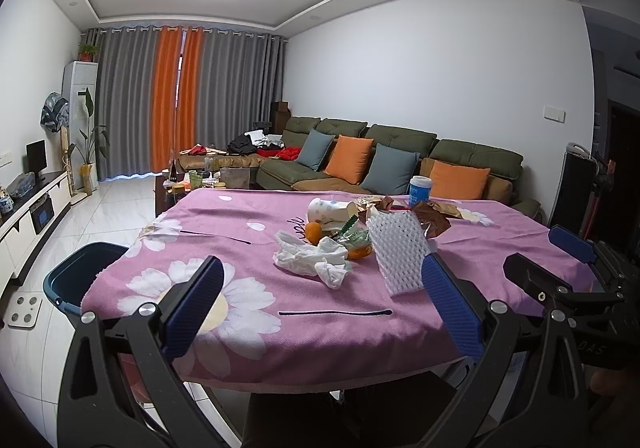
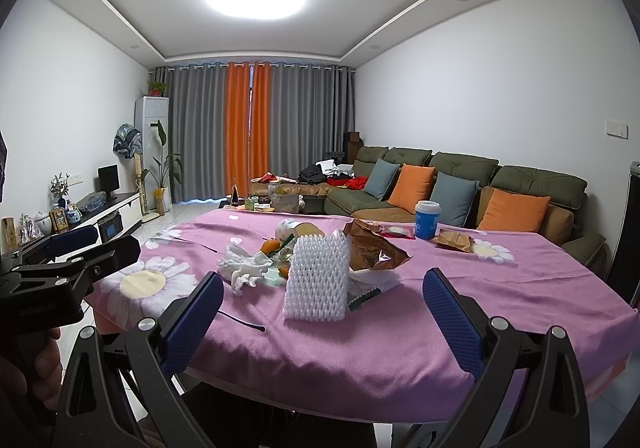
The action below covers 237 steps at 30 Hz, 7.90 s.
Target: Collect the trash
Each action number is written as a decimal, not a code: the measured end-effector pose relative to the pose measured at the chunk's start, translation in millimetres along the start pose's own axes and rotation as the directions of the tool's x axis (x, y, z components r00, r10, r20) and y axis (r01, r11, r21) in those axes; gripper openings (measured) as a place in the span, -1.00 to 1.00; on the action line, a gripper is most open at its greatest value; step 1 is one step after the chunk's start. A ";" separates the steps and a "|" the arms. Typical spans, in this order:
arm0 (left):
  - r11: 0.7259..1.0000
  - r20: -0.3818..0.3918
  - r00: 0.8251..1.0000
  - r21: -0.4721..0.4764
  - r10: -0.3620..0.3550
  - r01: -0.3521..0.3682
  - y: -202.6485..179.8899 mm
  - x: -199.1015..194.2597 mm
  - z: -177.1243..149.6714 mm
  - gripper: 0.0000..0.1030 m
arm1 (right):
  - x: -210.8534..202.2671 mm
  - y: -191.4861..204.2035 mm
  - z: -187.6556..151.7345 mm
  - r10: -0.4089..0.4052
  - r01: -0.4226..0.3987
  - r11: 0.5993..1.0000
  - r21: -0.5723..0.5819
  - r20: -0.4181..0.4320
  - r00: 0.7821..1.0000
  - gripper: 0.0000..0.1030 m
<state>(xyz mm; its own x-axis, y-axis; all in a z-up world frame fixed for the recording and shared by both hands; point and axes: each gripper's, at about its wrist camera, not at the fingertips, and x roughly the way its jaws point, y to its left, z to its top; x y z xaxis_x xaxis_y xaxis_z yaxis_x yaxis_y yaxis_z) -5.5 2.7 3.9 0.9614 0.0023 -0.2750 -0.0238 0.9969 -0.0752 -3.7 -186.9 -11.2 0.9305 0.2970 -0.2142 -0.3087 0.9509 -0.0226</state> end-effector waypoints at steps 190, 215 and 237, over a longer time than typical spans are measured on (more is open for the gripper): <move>0.718 -0.263 0.748 -0.215 0.610 -0.661 338.1 66.6 -10.1 0.79 | 304.5 365.3 85.2 0.586 -0.717 0.695 -0.046 -0.541 0.603 0.30; 0.831 -0.095 0.854 -0.199 0.512 -0.520 185.2 18.6 62.6 0.89 | 220.4 210.5 110.1 0.535 -0.576 0.815 -0.063 -0.299 0.790 0.86; 0.971 -0.101 0.974 -0.110 0.201 -0.212 66.5 48.4 67.5 0.89 | 156.5 52.3 82.4 0.255 -0.265 0.964 -0.028 -0.200 0.946 0.86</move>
<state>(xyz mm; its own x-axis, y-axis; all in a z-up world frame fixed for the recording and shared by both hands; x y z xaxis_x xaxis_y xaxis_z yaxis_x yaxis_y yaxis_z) 57.9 74.4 50.3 0.9045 0.1947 -0.3794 -0.2568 0.9590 -0.1201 142.1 -83.5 34.5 0.7625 0.5057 -0.4035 -0.5499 0.8352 0.0074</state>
